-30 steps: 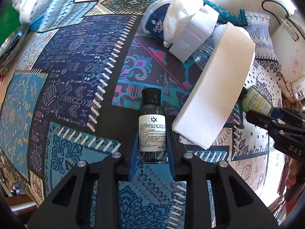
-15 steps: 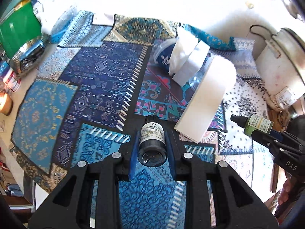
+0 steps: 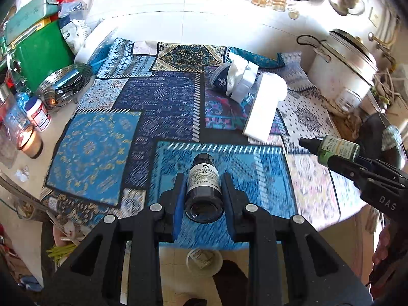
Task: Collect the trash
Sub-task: 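Grasp the dark glass bottle with the left tool while the right tool grasps the green bottle, then lower both bottles over the floor bin and open both tools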
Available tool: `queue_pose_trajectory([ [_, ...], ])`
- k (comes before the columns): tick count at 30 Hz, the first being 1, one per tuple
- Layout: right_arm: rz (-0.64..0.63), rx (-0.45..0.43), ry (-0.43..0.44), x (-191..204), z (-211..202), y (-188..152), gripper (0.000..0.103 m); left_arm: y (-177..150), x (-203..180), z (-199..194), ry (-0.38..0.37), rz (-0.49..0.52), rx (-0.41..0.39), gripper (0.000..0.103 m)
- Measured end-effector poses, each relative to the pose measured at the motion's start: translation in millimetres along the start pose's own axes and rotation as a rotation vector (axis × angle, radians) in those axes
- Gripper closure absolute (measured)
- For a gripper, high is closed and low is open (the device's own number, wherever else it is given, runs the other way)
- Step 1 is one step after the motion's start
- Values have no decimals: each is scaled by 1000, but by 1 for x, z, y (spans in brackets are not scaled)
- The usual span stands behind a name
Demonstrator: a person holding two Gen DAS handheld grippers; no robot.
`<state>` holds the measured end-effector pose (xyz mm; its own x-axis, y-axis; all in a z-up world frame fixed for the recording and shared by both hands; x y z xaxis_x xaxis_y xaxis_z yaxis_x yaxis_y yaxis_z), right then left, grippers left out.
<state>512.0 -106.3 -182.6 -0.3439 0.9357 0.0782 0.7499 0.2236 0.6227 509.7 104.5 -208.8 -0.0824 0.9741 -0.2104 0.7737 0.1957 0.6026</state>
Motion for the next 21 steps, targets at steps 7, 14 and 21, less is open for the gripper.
queue_pose_trajectory([
  [7,52,19,0,46,-16,-54,64,-56,24,-36,-30,53,31,76],
  [14,56,112,3,74,-19,-111,64,-110,35,-36,-56,51,116,76],
  [21,75,226,-1,69,-4,-168,64,-161,32,-2,-74,20,223,76],
])
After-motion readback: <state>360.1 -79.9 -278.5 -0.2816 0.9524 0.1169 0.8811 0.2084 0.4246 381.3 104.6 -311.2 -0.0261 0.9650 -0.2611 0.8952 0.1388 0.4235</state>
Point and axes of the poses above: each gripper's, at about its wrist camera, not at the fingertips, and z roughly the way its jaws point, x to its left, y to its top, the point moved 2 cm from there along z, roughly the way its jaws point, and after that the axes turned 6 degrees about -y, right-handed, at the moved point
